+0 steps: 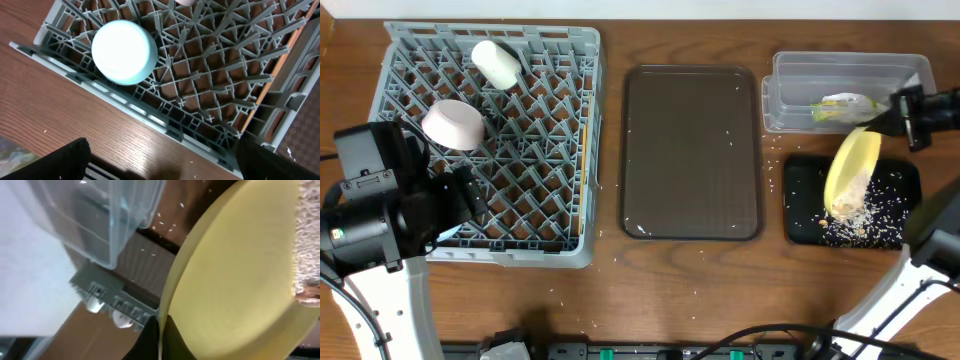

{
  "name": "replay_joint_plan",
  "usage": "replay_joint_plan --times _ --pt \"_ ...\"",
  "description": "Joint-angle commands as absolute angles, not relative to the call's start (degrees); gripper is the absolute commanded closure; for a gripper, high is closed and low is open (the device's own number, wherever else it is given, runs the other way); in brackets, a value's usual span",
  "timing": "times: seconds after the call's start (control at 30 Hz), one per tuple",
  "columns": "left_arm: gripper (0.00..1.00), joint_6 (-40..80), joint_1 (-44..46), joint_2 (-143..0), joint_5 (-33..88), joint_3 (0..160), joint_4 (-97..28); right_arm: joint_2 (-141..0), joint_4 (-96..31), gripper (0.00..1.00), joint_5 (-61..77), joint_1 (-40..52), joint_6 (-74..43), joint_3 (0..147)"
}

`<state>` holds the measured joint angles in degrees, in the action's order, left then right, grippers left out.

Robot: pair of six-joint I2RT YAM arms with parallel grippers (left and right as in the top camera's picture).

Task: Sort waste into correct bins and load items into the dishwasher
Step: 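Tilt the yellow plate to dump the rice onto the black tray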

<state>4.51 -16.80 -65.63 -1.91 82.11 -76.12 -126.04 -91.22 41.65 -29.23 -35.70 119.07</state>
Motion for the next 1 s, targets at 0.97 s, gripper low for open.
replay_joint_plan --times 0.97 --pt "0.06 5.0 -16.7 -65.5 -2.6 83.0 -76.3 -124.9 -97.4 0.98 66.9 -39.2 -15.6 107.6"
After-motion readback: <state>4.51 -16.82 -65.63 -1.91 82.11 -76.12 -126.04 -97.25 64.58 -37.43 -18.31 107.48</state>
